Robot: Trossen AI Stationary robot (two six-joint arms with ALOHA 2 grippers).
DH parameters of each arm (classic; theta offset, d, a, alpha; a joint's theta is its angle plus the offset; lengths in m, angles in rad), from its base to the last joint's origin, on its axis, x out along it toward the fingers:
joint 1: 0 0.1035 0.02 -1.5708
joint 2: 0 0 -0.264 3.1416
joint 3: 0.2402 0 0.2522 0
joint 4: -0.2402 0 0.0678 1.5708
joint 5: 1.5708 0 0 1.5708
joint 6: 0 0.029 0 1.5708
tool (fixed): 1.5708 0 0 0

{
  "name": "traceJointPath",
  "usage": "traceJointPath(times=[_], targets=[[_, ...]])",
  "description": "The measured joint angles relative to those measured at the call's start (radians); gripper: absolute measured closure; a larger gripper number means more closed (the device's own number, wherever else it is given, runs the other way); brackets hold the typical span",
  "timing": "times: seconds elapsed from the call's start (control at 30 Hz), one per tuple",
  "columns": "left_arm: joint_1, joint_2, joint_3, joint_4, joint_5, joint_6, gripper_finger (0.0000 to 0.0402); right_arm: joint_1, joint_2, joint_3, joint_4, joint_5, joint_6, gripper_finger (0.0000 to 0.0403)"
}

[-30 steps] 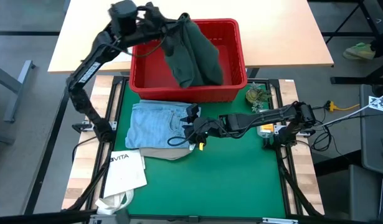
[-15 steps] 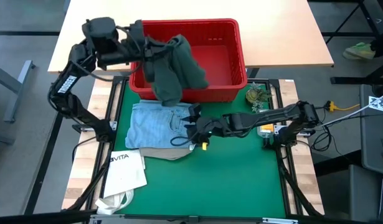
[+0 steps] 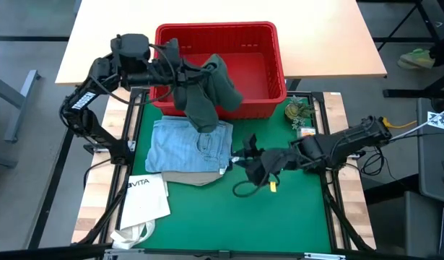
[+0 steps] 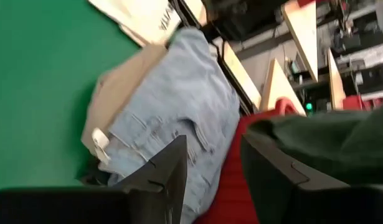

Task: Fold Laundry from Bin
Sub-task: Fold the green polo shirt

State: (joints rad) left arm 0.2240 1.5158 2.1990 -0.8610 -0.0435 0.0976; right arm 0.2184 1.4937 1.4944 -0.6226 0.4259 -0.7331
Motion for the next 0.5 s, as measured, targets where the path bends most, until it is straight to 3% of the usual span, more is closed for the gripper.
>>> traceJointPath(times=[0.2,0.4,0.5], targets=[[-0.016,0.024,0.0,0.0,0.001,-0.002,0.0394,0.04,0.012,-0.001,0.076,0.012,0.008,0.0255],[-0.04,0.035,0.0,0.002,0.003,-0.018,0.0394,0.008,0.028,-0.001,0.116,0.178,0.252,0.0255],[-0.052,0.037,0.0,0.001,0.004,-0.018,0.0394,-0.027,0.03,-0.002,0.108,0.193,0.333,0.0255]])
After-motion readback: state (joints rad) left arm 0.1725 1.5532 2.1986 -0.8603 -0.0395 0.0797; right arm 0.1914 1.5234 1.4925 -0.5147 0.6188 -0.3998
